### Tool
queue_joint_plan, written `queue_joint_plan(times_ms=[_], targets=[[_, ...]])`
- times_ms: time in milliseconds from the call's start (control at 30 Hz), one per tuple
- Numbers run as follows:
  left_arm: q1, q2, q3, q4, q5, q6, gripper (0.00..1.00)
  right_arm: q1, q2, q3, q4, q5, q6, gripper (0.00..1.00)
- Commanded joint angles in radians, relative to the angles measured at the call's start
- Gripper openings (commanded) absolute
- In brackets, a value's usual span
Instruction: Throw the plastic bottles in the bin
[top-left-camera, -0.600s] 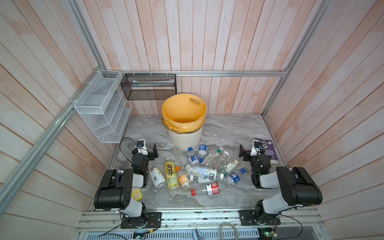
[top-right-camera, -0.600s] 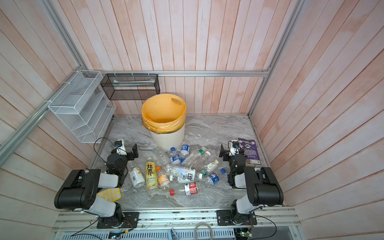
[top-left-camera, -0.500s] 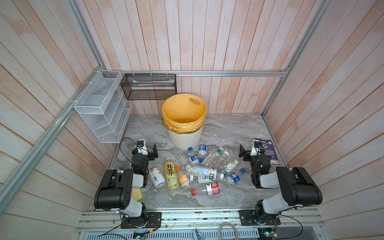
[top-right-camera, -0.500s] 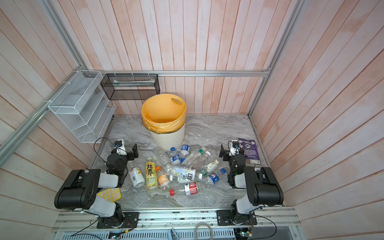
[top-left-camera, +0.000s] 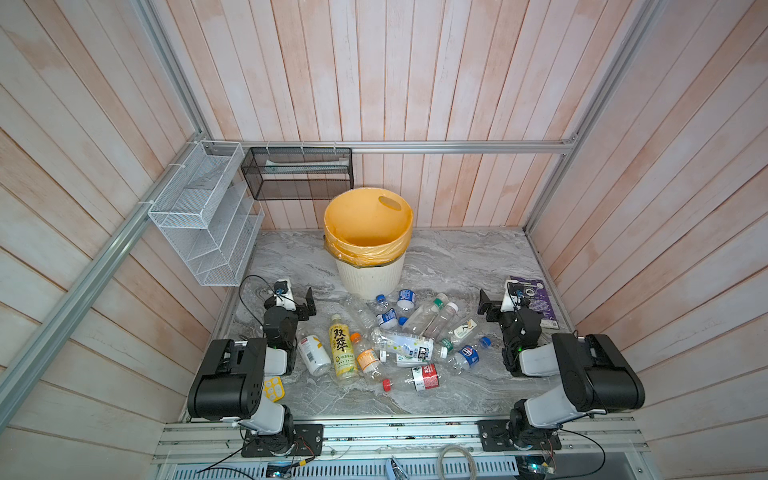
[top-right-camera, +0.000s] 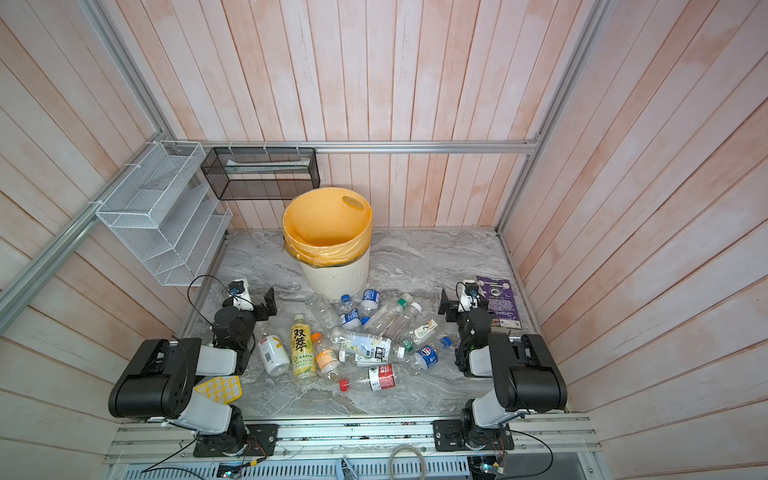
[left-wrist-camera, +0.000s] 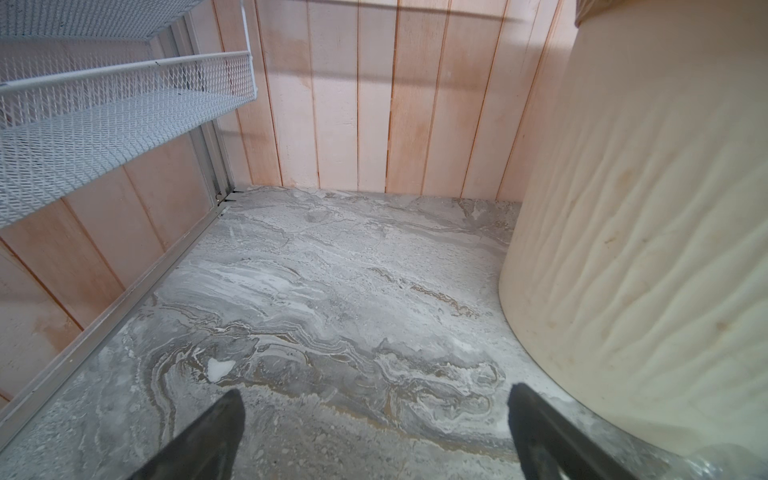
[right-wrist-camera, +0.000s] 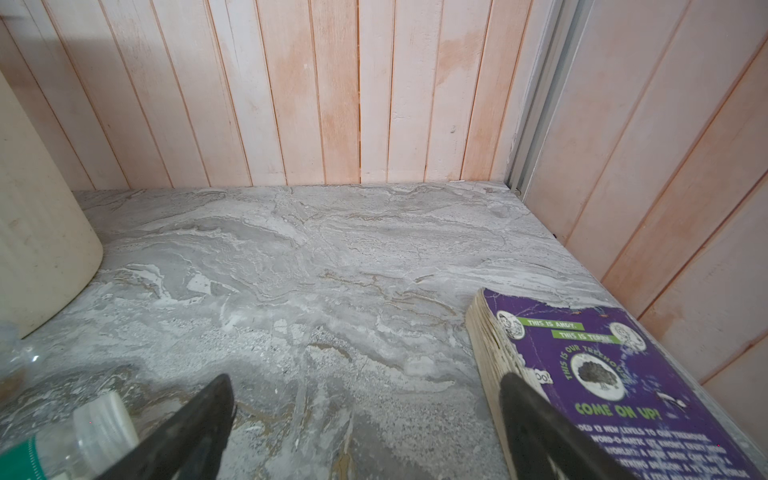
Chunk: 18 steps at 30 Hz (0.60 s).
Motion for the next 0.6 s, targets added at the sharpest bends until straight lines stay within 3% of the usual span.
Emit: queue_joint_plan(times_ms=[0, 333, 467, 567], targets=[[-0.004, 0.004, 0.017, 0.003, -0.004, 0.011, 1.0, -0.005, 0.003, 0.017, 0.013, -0.012, -0.006, 0.99], [-0.004, 0.002, 0.013, 0.008, -0.003, 0.011, 1.0, -0.004, -0.013, 0.021, -0.008, 0.01, 0.002, 0.97], [-0.002, -0.036, 0.039, -0.063, -0.006, 0.008, 1.0, -0.01, -0.104, 0.192, -0.419, 0.07, 0.069, 0.97], [-0.001, -0.134, 0.156, -0.389, -0.04, -0.033, 1.0, -0.01, -0.154, 0.279, -0.624, 0.04, 0.095, 0.96]])
